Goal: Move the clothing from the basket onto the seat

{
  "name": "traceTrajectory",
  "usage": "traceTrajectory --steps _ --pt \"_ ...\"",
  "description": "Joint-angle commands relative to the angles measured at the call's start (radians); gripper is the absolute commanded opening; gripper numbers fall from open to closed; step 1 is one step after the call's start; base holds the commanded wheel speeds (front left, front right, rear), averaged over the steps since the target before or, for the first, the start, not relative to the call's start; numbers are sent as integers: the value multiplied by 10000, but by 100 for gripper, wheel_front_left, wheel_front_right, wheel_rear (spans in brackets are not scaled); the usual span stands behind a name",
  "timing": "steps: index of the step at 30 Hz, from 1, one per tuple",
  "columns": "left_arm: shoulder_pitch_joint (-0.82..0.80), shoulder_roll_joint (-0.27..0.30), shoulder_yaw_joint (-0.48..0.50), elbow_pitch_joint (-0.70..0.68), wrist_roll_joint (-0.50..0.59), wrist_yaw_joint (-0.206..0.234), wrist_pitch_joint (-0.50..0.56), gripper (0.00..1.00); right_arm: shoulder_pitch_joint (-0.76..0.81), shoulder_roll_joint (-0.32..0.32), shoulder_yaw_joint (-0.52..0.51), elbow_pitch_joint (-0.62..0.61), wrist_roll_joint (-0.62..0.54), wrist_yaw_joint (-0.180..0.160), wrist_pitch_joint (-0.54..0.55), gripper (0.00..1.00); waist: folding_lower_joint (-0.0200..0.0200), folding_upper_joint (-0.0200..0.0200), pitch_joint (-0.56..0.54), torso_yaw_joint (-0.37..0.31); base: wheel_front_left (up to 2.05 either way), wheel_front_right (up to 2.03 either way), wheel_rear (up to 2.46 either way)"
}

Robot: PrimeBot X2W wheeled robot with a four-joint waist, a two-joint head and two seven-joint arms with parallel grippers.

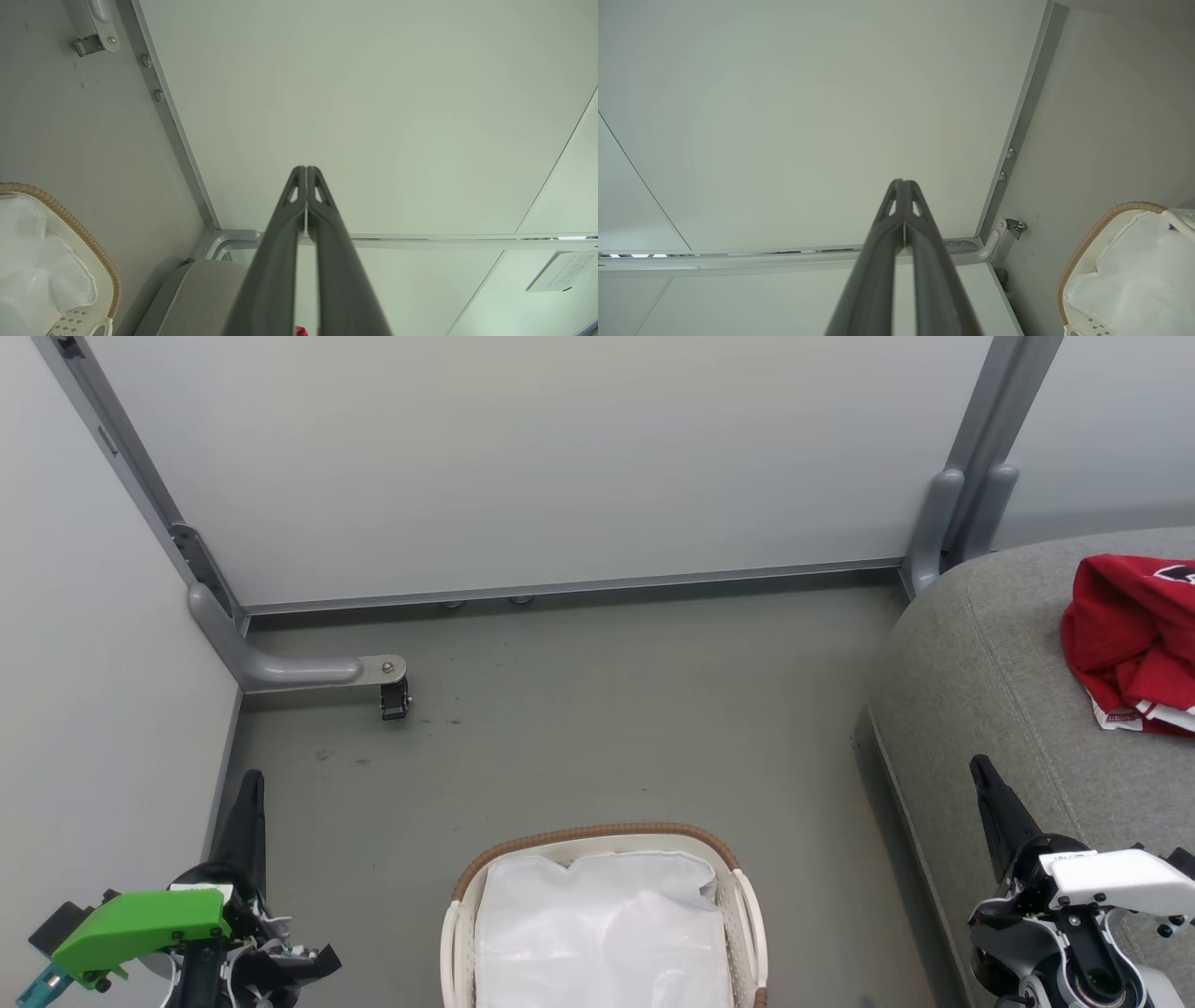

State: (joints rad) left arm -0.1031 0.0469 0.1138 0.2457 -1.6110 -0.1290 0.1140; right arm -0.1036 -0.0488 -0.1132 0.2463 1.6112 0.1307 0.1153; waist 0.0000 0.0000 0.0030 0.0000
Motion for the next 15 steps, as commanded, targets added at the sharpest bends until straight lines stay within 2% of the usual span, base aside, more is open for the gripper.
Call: traceTrajectory --steps 1,15 --pt "-118 61 25 -14 -36 -41 38 0 -90 -26 -28 -44 30 0 18 0 0 0 0 0 0 0 0" --pt "-118 62 24 -16 -35 -41 37 0 -89 -26 -27 -43 31 0 17 0 0 0 0 0 0 0 0"
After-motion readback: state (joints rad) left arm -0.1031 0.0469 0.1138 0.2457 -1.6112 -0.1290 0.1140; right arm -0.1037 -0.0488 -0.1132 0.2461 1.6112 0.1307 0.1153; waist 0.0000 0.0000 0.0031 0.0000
